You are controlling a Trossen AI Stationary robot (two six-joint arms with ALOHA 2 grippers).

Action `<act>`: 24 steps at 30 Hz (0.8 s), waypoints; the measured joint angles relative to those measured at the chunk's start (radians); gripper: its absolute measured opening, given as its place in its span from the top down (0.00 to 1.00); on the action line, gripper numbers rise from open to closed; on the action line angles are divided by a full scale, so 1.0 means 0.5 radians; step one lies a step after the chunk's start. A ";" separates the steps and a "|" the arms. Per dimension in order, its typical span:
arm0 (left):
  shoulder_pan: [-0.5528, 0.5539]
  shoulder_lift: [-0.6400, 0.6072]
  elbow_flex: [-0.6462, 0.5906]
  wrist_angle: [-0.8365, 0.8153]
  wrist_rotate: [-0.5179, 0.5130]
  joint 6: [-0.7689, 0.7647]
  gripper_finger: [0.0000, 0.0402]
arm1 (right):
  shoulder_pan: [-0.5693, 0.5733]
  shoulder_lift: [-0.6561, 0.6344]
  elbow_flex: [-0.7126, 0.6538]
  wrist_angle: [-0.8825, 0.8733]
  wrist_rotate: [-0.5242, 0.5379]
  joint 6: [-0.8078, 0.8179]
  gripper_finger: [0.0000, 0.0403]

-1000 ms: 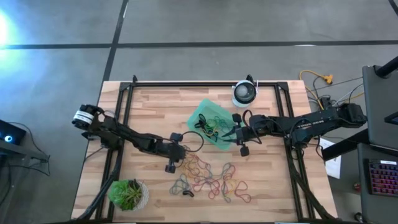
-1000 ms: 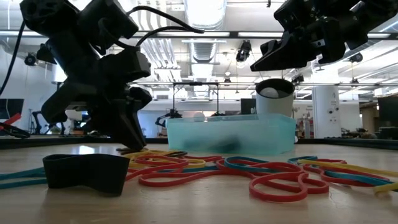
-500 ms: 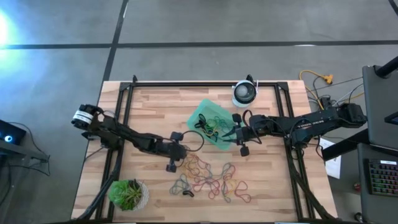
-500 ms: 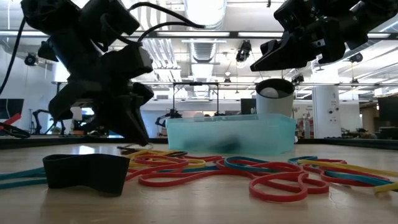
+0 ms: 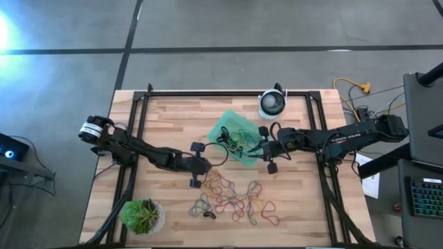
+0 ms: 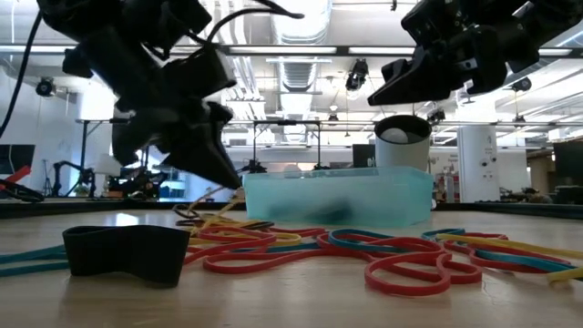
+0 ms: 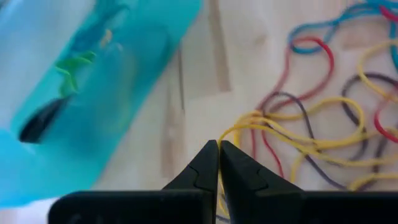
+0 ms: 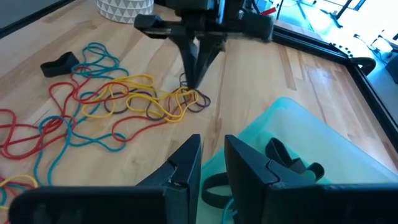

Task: Pick and place rubber bands into bin
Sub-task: Put the yellow rubber band into the blue bin

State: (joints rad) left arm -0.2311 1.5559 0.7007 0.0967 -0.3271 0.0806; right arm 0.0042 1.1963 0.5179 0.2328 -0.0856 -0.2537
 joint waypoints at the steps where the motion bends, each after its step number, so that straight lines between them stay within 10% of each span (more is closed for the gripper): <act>1: -0.003 -0.006 0.009 0.001 -0.008 0.010 1.00 | 0.000 -0.006 0.000 -0.013 0.000 0.000 0.84; 24: -0.237 -0.275 0.224 0.363 -0.402 0.543 1.00 | 0.000 -0.329 -0.019 -0.526 0.068 0.260 0.84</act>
State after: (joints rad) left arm -0.3497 1.4186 0.8127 0.2781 -0.5281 0.3521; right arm 0.0044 1.0318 0.5085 -0.0304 -0.0515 -0.1237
